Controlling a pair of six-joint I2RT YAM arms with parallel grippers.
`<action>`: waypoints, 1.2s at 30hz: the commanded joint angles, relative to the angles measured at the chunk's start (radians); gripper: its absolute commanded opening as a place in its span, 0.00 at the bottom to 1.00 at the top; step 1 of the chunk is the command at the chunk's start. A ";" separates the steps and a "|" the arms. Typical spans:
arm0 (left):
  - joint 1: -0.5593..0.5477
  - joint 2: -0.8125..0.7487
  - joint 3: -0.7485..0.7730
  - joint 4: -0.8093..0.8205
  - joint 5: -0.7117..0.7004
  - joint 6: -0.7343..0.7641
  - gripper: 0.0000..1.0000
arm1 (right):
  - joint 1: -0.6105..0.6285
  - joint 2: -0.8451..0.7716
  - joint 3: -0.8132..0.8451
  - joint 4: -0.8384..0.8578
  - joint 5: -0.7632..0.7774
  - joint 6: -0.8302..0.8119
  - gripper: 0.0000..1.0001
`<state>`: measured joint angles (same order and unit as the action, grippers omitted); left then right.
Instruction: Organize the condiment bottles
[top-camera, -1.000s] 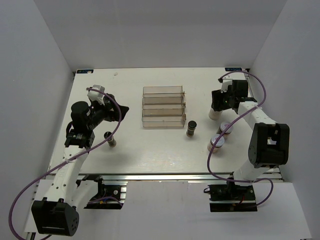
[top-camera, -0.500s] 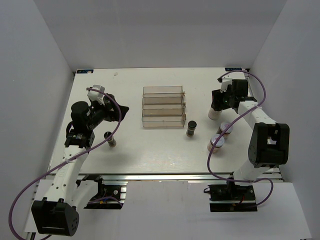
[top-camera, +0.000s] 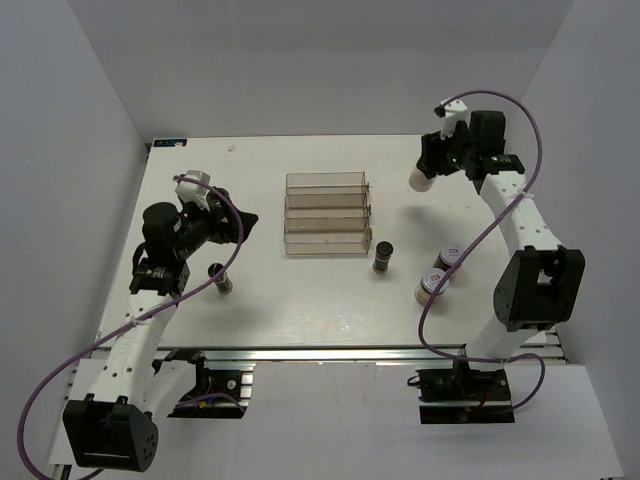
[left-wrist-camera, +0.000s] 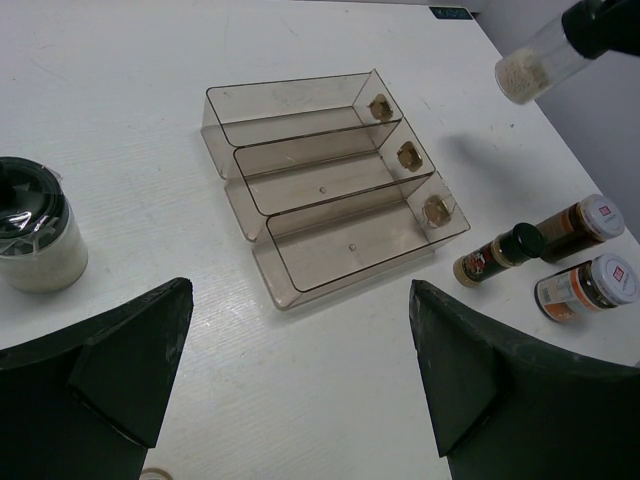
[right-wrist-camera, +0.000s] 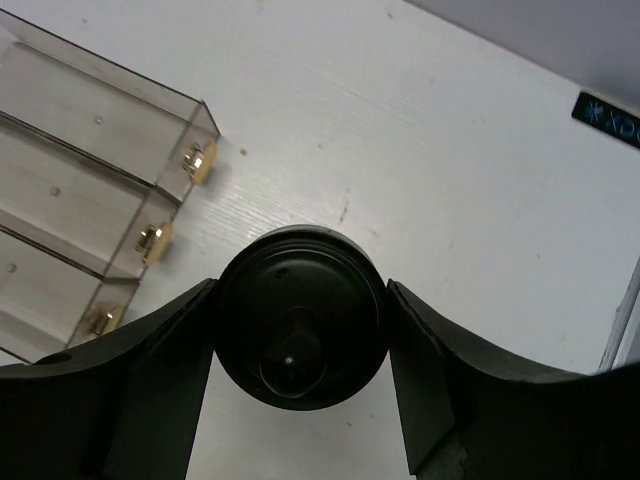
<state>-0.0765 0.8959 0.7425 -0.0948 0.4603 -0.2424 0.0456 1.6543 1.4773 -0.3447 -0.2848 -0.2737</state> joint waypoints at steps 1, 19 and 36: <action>0.000 0.005 0.009 -0.008 0.009 0.015 0.98 | 0.086 0.041 0.118 0.004 -0.033 -0.010 0.00; 0.000 0.044 0.021 -0.043 -0.034 0.043 0.98 | 0.321 0.441 0.643 -0.027 -0.045 0.031 0.00; 0.001 0.061 0.026 -0.052 -0.034 0.049 0.98 | 0.341 0.550 0.607 0.033 -0.054 0.027 0.00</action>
<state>-0.0765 0.9615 0.7429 -0.1432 0.4263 -0.2050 0.3840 2.2333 2.0792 -0.4004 -0.3229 -0.2409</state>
